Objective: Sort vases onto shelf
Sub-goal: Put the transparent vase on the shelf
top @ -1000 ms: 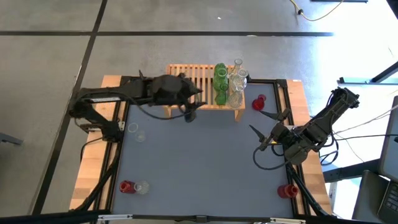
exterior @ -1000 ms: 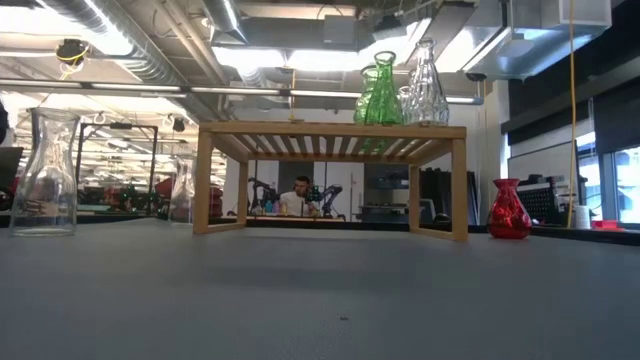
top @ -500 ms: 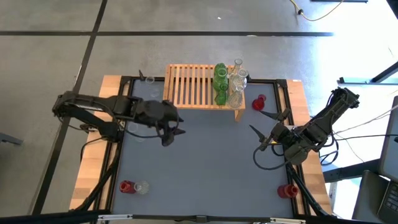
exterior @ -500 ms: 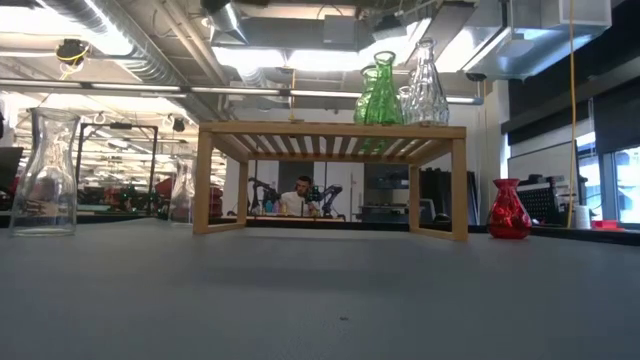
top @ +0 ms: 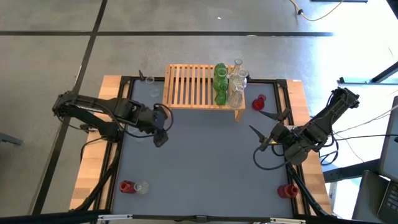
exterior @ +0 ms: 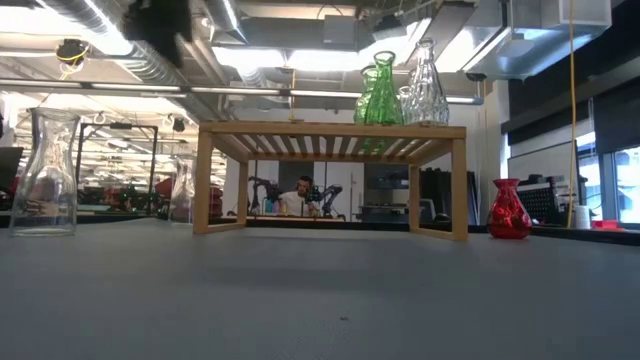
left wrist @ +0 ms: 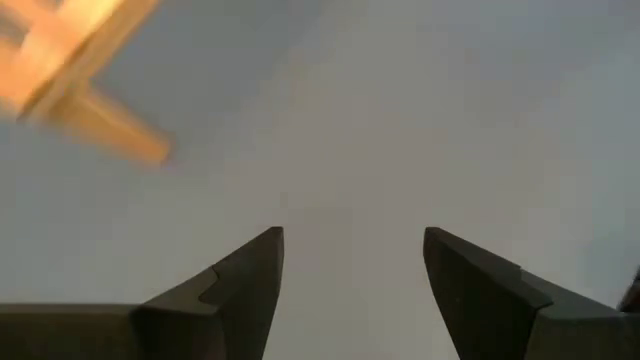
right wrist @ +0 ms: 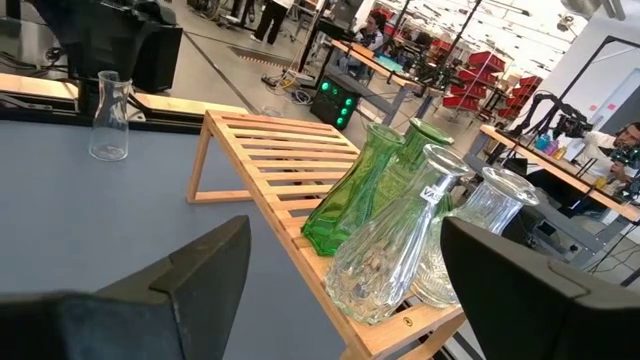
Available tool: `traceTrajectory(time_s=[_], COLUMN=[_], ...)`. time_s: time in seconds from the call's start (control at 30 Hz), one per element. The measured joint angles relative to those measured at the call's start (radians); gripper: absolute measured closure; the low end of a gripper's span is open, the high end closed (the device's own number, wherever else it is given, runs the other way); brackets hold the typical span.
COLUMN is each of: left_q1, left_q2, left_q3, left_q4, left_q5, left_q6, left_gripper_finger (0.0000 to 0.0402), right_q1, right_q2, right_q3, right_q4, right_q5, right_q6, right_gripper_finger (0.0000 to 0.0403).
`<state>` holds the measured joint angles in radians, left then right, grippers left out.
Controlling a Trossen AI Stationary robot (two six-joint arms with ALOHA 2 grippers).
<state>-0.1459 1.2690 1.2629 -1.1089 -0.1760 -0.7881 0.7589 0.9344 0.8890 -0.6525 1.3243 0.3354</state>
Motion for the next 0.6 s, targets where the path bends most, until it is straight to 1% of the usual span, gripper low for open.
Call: traceTrajectory(time_s=[0.1, 0.27, 0.43, 0.6], left_q1=[0.0, 0.001, 0.001, 0.002], left_q2=[0.0, 0.0, 0.0, 0.0], left_q3=[0.0, 0.0, 0.0, 0.0], left_q4=[-0.092, -0.198, -0.304, -0.453], left_q5=[0.011, 0.011, -0.018, -0.017], left_q6=[-0.074, -0.147, -0.242, -0.329], left_gripper_finger=[0.0166, 0.0166, 0.0167, 0.0167], right_q1=[0.0, 0.0, 0.0, 0.0], right_q2=[0.0, 0.0, 0.0, 0.0], right_q3=[0.0, 0.0, 0.0, 0.0], right_q4=[0.0, 0.0, 0.0, 0.0], right_q5=[0.0, 0.0, -0.001, -0.001], right_q6=[0.0, 0.0, 0.0, 0.0], right_gripper_finger=[0.0086, 0.0086, 0.0086, 0.0086])
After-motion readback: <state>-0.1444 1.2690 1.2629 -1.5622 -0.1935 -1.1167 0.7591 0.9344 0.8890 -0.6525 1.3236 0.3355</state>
